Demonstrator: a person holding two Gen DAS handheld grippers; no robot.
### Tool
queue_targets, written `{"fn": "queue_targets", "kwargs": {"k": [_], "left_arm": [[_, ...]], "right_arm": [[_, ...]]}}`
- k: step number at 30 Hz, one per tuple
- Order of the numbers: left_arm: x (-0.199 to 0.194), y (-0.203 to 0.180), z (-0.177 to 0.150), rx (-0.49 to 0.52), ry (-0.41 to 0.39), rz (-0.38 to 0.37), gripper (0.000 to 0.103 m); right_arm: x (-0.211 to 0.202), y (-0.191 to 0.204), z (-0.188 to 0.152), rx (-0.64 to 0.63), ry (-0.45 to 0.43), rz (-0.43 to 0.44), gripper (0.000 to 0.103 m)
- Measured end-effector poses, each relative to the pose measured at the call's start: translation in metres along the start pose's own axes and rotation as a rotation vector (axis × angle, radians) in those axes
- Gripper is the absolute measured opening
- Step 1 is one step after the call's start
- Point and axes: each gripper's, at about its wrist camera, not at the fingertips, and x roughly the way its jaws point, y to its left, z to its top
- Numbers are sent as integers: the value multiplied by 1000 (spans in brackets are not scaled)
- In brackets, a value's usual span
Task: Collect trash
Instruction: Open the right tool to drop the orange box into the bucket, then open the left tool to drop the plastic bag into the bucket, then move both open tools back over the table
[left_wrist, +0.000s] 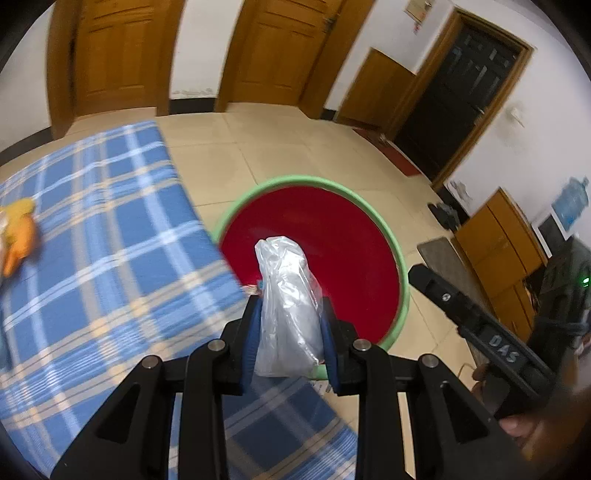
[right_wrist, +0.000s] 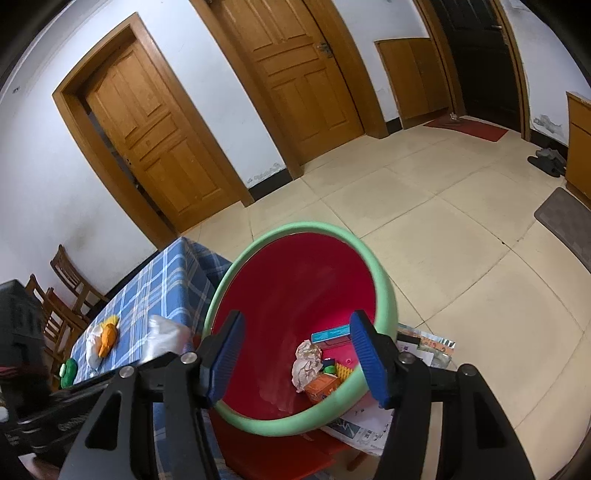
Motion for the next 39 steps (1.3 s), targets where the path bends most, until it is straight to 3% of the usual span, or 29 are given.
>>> {"fn": "queue_targets", "kwargs": {"k": [5,11,26,39], "left_arm": [[19,-12,1,27,32,-1,30],[23,-18,0,31,42,25,40],[-24,11,-11,-32,-37,68,40],[-64,58,-22,-133,-103,155,40]], "right_arm": [[-3,-8,0,22,-10,-2,63],[-4,-12,0,34,-8,-2,63],[-12,13,-5,-3,0,16,67],[-16,46,-12,-47,22,30,70]]}}
